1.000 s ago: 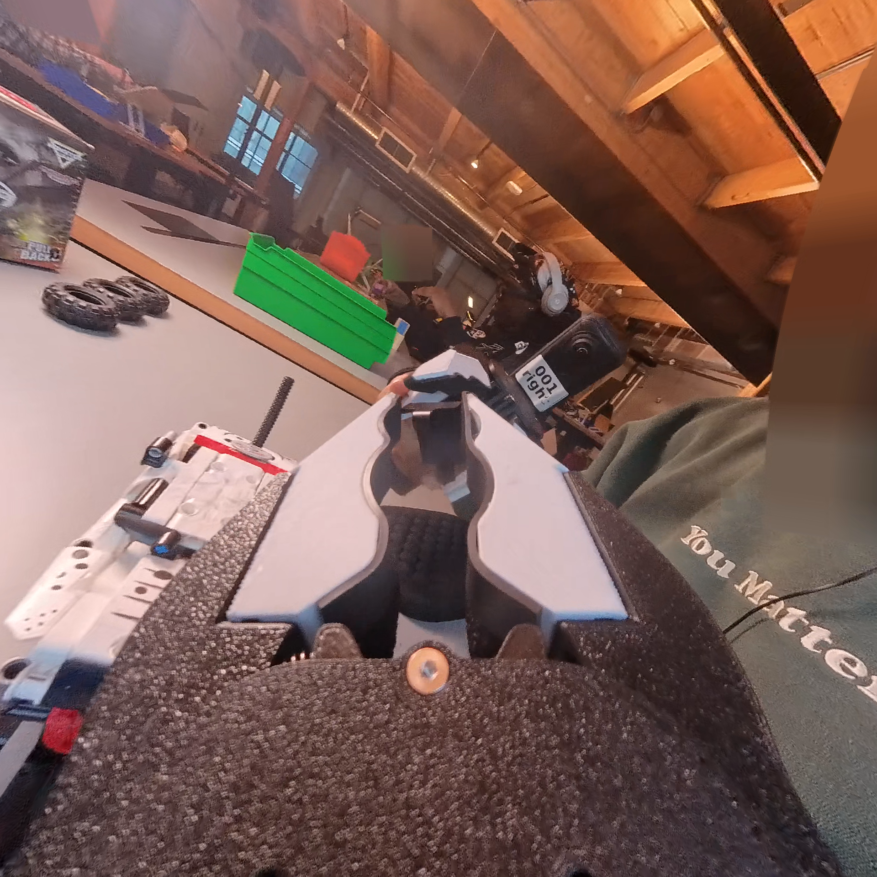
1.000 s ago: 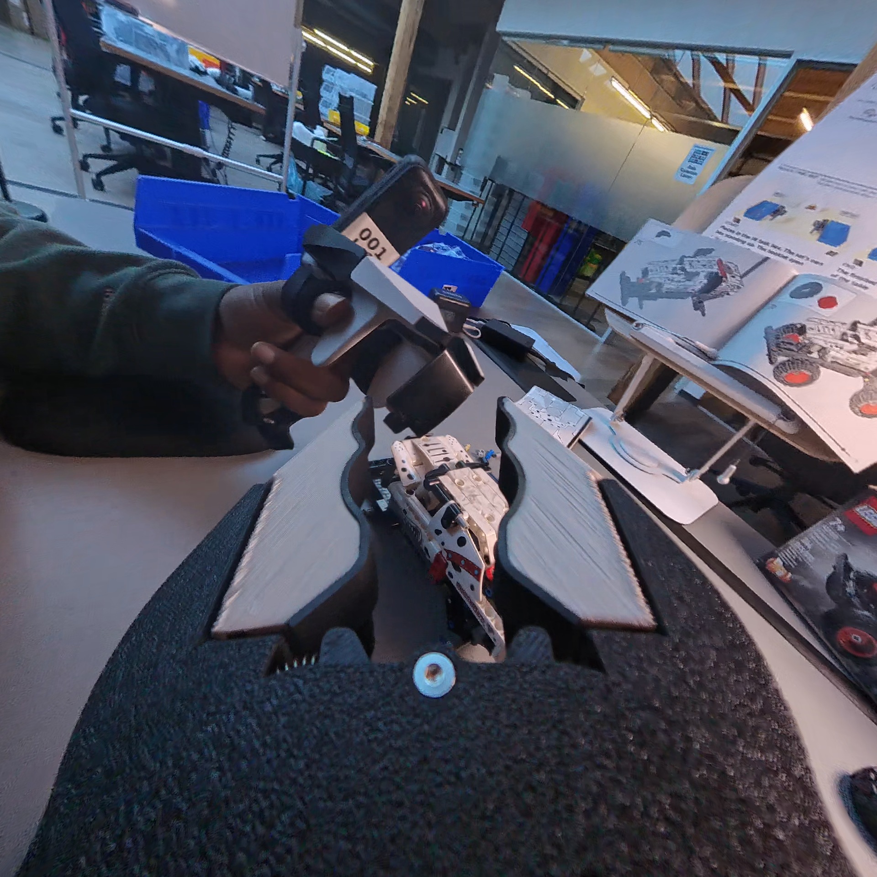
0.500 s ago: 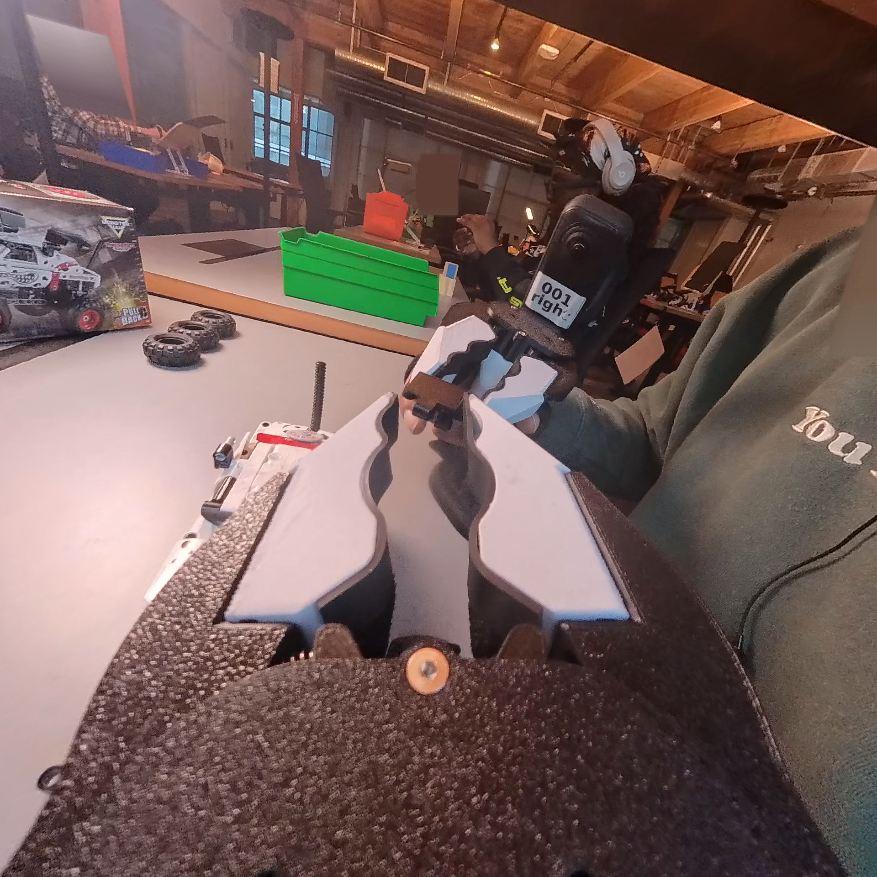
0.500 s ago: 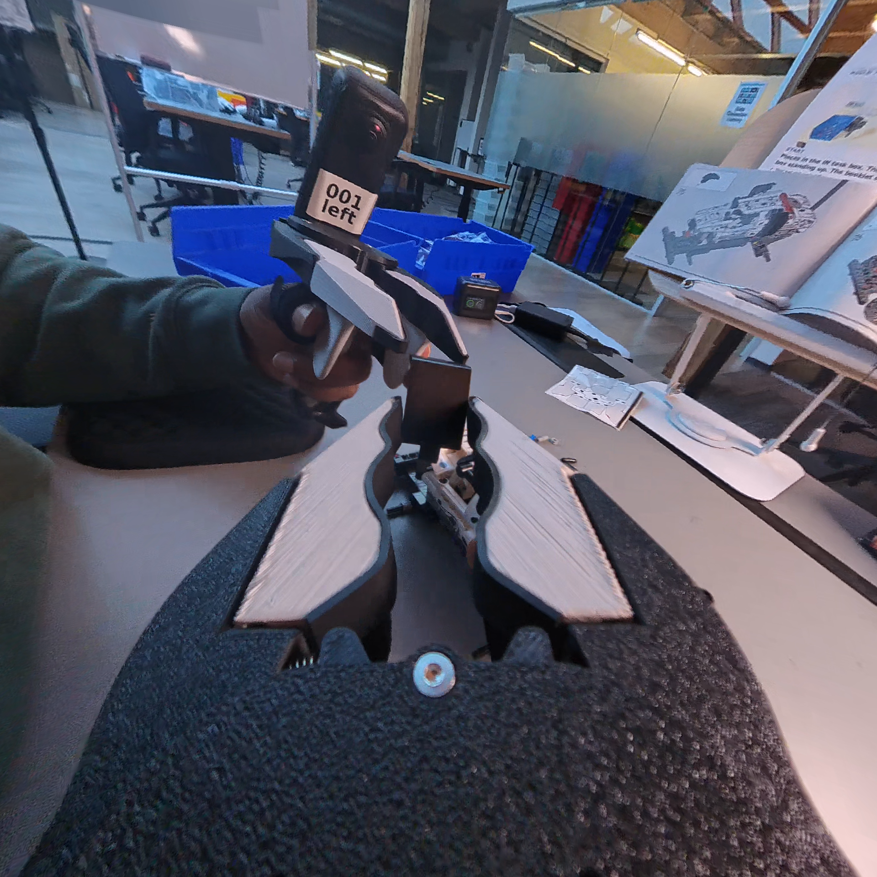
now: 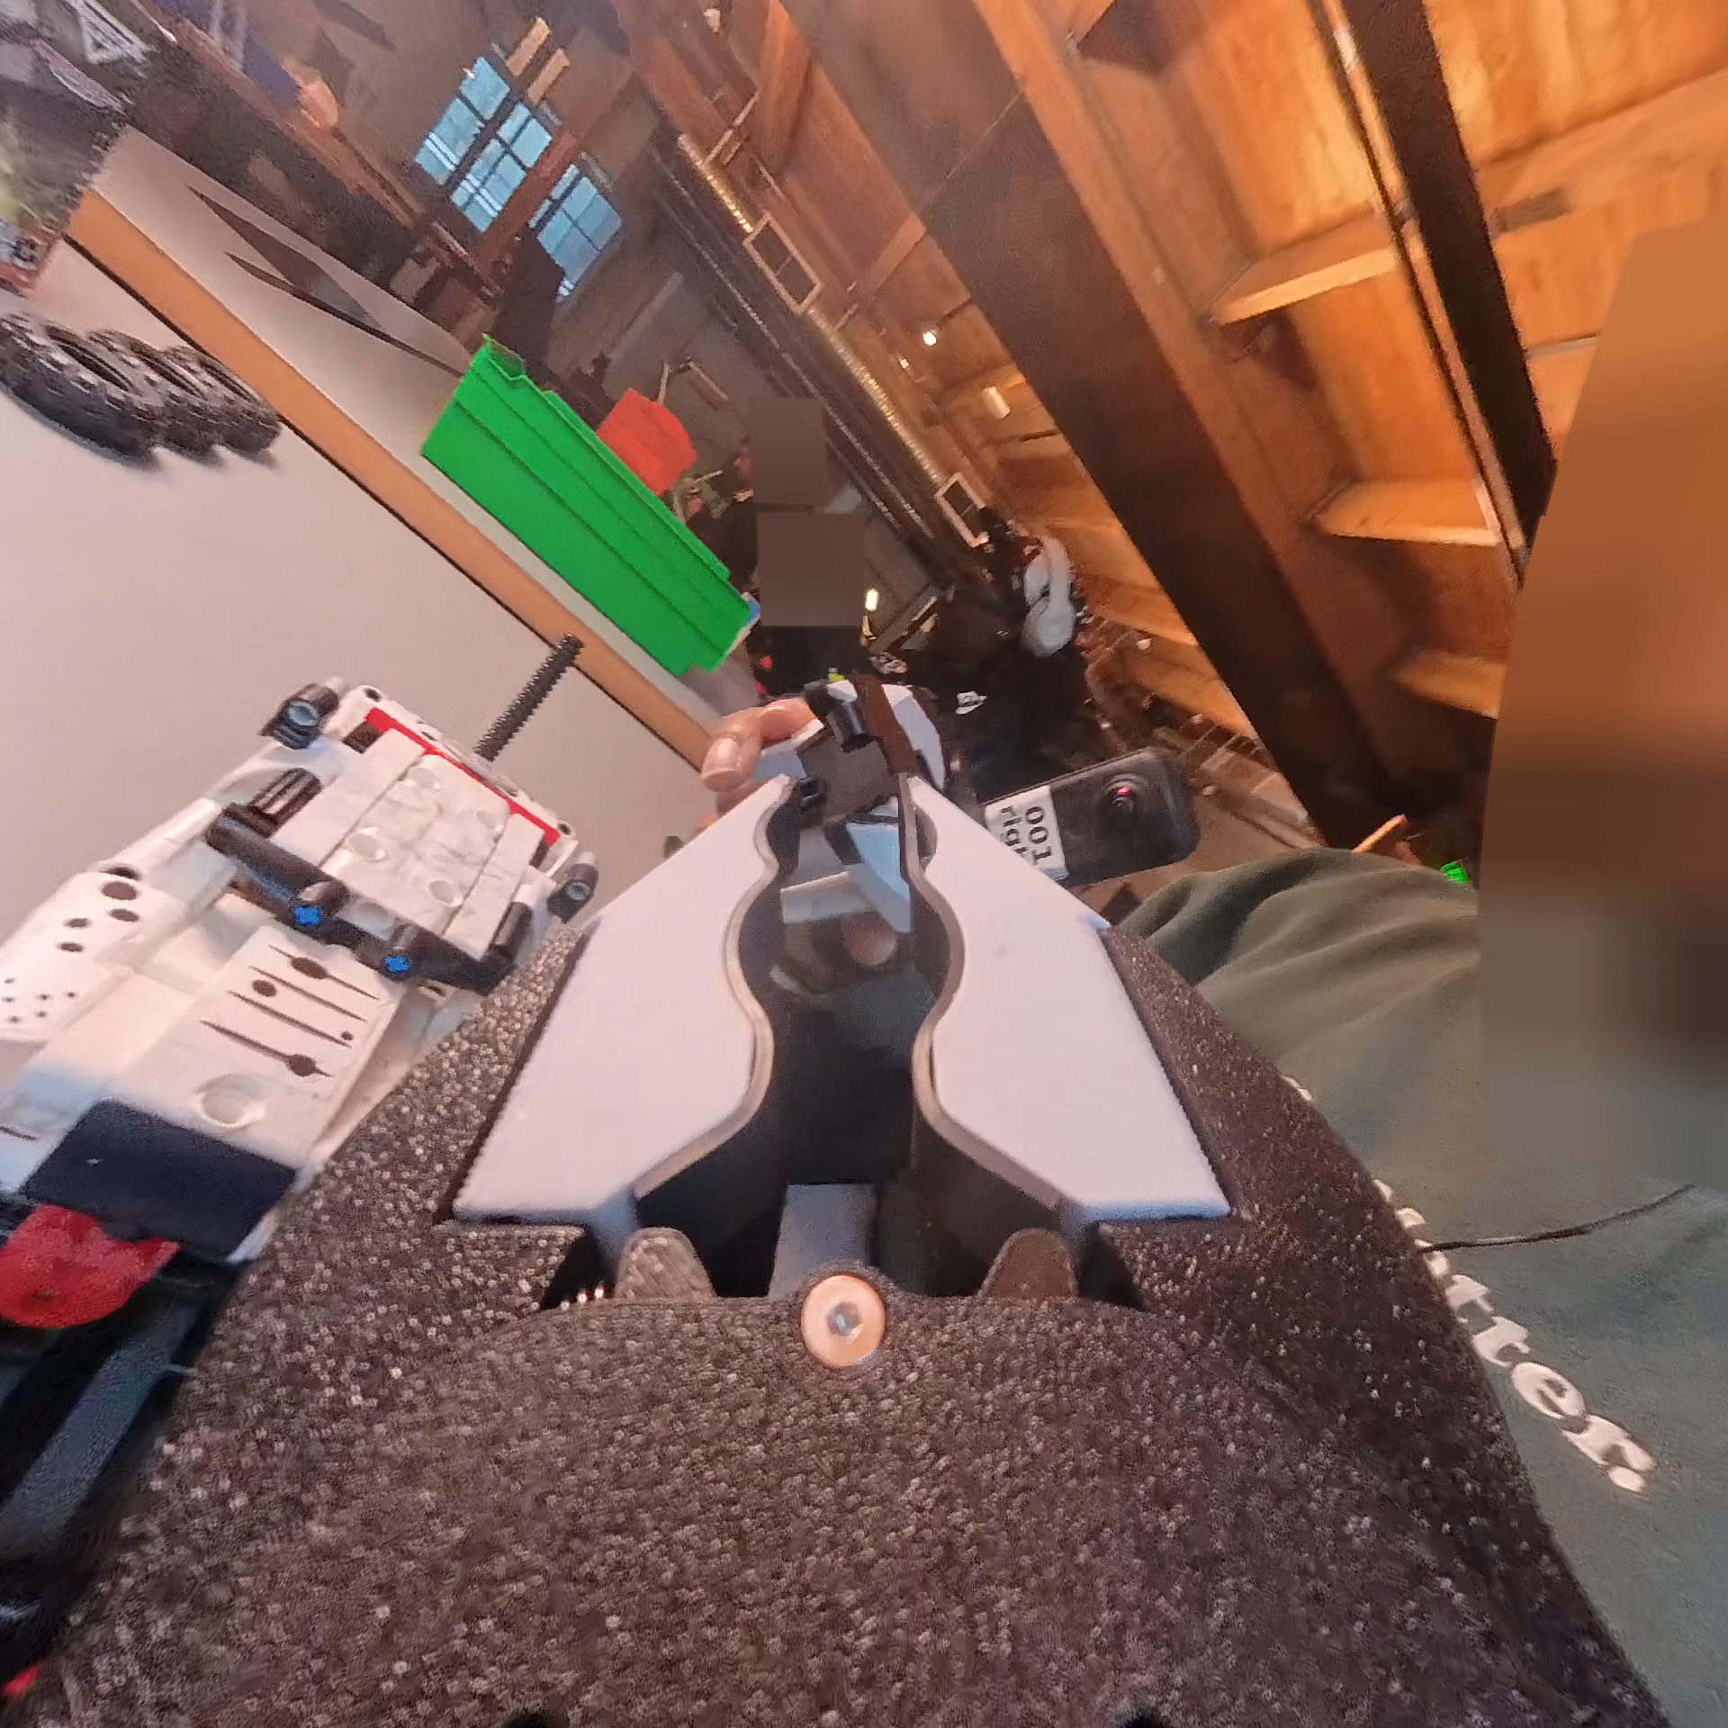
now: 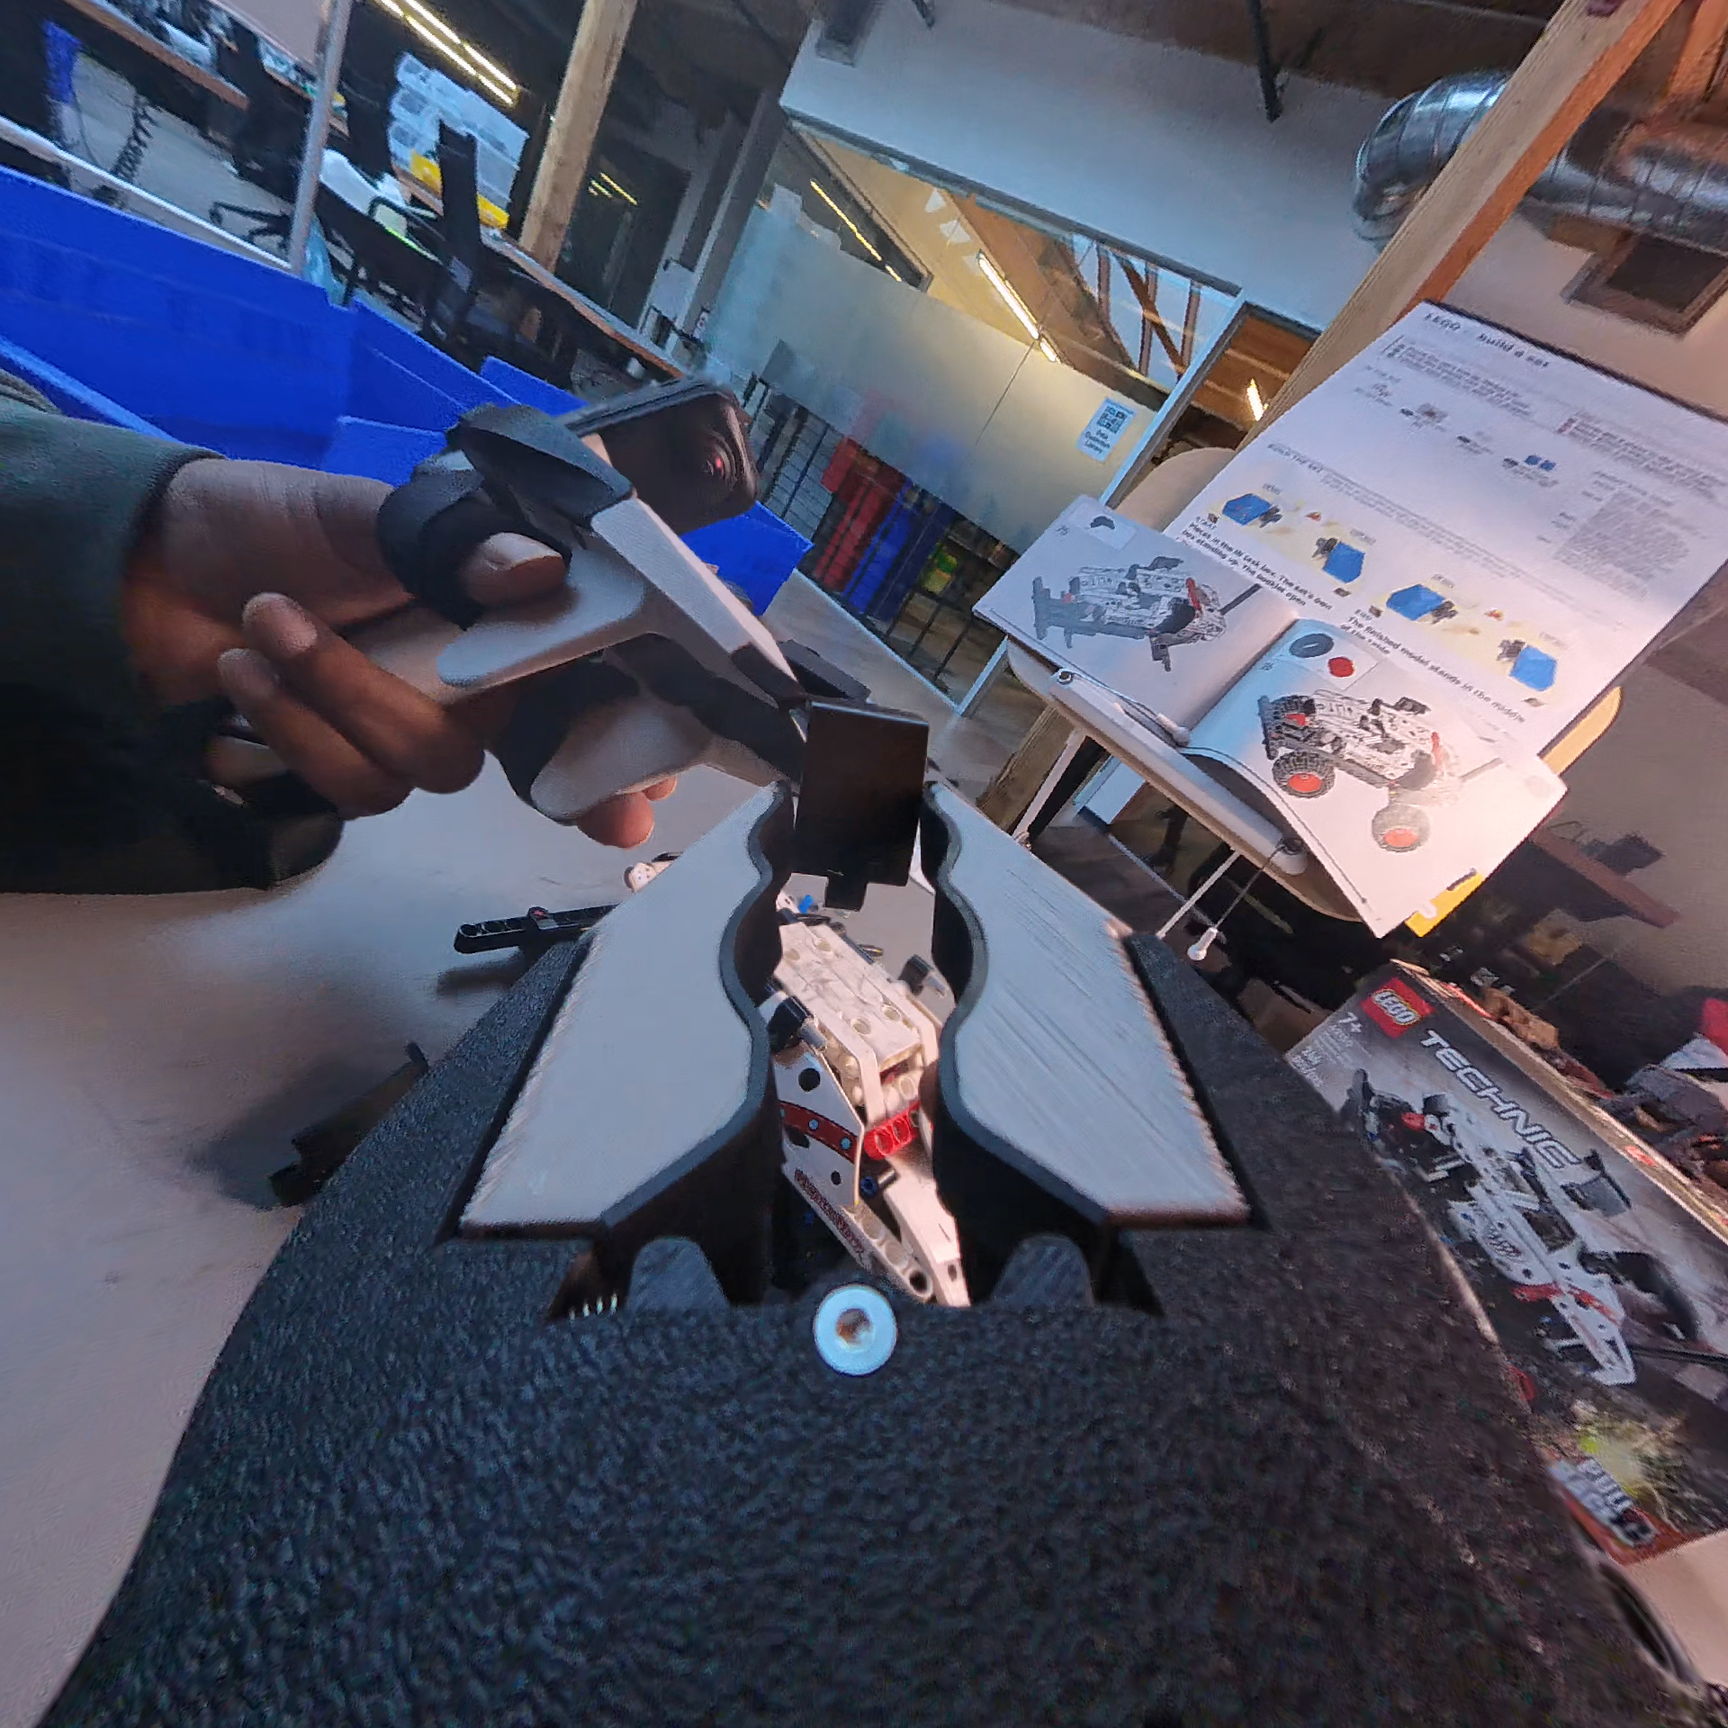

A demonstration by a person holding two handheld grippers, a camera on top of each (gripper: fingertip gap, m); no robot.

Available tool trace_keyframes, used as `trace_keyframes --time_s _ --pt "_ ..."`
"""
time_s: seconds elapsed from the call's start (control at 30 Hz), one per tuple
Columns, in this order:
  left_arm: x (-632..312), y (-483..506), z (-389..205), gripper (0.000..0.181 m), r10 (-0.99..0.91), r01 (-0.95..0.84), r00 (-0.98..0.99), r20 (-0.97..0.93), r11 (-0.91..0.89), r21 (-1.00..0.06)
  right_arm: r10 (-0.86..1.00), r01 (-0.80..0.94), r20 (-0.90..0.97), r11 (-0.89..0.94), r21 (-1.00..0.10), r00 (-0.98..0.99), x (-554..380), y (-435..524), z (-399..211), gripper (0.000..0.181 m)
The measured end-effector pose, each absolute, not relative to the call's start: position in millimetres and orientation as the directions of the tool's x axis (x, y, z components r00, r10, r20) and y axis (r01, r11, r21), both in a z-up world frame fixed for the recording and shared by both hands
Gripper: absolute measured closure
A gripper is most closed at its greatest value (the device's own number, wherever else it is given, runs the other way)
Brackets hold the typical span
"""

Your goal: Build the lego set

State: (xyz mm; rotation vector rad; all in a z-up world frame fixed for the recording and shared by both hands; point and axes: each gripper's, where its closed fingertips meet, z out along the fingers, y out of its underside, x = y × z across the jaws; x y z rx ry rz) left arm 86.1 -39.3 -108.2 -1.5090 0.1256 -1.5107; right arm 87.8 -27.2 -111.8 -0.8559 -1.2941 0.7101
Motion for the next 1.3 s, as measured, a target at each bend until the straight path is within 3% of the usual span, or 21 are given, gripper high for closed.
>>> trace_keyframes --time_s 0.2,0.37,0.7,0.83,0.93,1.2,1.3 --pt "90.9 -42.1 -104.5 0.175 -0.648 0.562 0.117 0.753 -0.582 -0.588 0.757 0.070 0.625 0.624 -0.778 0.191 84.4 -29.0 -117.8 0.156" --pt "93.2 -43.6 -111.2 0.181 -0.657 0.492 0.178 0.733 -0.586 -0.644 0.764 0.102 0.625 0.617 -0.781 0.160 81.9 -26.5 -128.1 0.156" --pt "101.3 -48.6 -136.0 0.181 -0.677 0.158 0.284 0.679 -0.665 -0.730 0.898 0.094 0.434 0.440 -0.893 -0.077 86.8 -40.4 -141.3 0.158" --pt "104.0 -49.4 -142.2 0.181 -0.702 0.034 0.309 0.642 -0.666 -0.745 0.947 0.139 0.256 0.285 -0.949 -0.192 94.4 -42.1 -148.1 0.165" --pt "102.9 -46.0 -135.6 0.181 -0.702 0.032 0.286 0.652 -0.673 -0.739 0.960 0.118 0.154 0.185 -0.976 -0.234 99.4 -43.6 -144.2 0.176" --pt "104.7 -36.3 -132.0 0.181 -0.693 0.076 0.255 0.675 -0.681 -0.728 0.973 0.078 0.011 0.030 -0.996 -0.230 101.1 -35.3 -139.7 0.177" --pt "101.0 -29.4 -141.9 0.178 -0.723 0.022 0.353 0.593 -0.628 -0.778 0.964 0.123 -0.059 -0.027 -0.992 -0.260 101.7 -33.0 -147.2 0.179"
